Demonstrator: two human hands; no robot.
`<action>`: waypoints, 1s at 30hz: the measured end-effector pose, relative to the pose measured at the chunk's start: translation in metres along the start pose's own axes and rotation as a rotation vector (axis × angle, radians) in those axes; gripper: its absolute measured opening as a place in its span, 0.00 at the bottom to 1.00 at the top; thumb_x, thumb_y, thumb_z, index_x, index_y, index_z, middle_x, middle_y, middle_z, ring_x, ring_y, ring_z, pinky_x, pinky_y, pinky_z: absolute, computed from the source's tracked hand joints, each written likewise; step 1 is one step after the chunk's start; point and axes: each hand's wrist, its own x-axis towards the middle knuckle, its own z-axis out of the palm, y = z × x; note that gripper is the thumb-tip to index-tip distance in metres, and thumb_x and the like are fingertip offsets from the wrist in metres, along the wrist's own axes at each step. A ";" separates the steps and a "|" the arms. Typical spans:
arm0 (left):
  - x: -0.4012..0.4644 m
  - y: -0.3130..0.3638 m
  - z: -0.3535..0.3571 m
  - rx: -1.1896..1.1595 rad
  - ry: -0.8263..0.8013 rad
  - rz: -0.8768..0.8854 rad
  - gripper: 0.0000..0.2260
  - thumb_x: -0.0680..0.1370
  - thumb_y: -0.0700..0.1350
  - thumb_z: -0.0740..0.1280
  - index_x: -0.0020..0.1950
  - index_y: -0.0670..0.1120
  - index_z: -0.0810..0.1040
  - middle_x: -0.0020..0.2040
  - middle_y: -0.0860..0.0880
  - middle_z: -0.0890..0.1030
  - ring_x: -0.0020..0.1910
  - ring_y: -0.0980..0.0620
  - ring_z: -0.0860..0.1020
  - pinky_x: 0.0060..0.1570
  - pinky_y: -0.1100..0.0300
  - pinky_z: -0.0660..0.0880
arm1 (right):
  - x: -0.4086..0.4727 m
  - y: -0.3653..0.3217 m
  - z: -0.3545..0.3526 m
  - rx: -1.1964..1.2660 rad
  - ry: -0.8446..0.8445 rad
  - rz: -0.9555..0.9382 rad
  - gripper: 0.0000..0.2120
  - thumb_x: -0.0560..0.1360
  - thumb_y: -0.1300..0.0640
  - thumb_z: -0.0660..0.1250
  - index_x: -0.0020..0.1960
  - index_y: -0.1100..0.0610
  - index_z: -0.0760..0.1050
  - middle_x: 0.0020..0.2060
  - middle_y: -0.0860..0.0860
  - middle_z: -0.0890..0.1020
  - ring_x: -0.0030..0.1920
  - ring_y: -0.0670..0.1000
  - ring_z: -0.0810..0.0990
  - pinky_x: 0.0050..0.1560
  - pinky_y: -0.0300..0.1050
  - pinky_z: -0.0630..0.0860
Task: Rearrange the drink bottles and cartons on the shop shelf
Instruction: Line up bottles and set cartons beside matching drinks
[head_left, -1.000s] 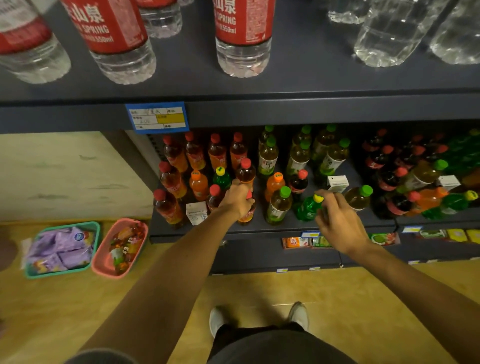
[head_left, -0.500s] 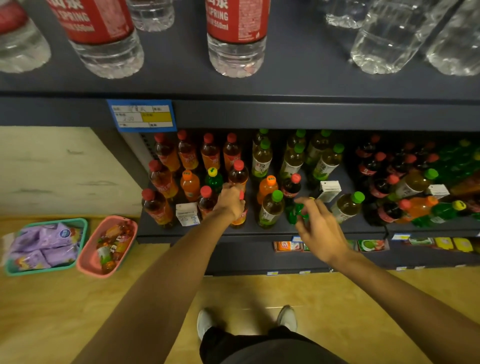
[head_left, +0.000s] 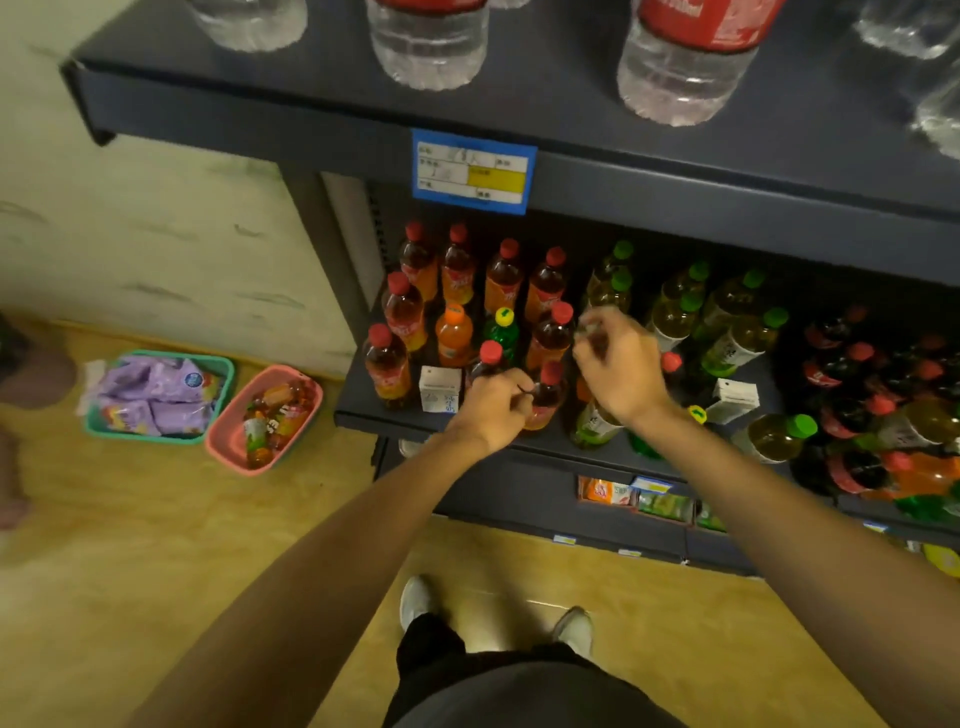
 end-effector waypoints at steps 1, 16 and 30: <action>-0.002 -0.003 -0.004 -0.031 0.018 -0.005 0.07 0.77 0.36 0.64 0.55 0.41 0.78 0.46 0.44 0.80 0.48 0.45 0.80 0.49 0.58 0.75 | 0.013 -0.006 0.007 -0.002 0.000 0.005 0.11 0.75 0.58 0.66 0.57 0.58 0.74 0.48 0.56 0.81 0.47 0.55 0.81 0.48 0.53 0.78; -0.053 -0.056 -0.072 0.001 0.271 -0.003 0.04 0.75 0.36 0.66 0.46 0.39 0.80 0.42 0.43 0.81 0.41 0.48 0.79 0.41 0.61 0.73 | 0.122 -0.023 0.119 -0.470 -0.438 0.144 0.16 0.75 0.54 0.68 0.61 0.58 0.75 0.56 0.60 0.78 0.56 0.60 0.78 0.56 0.53 0.77; -0.069 -0.081 -0.089 0.041 0.252 -0.089 0.08 0.79 0.39 0.62 0.57 0.42 0.78 0.56 0.42 0.80 0.55 0.44 0.79 0.43 0.74 0.68 | 0.131 -0.004 0.164 -0.515 -0.515 0.214 0.16 0.76 0.59 0.68 0.59 0.68 0.73 0.54 0.66 0.76 0.55 0.65 0.76 0.52 0.54 0.76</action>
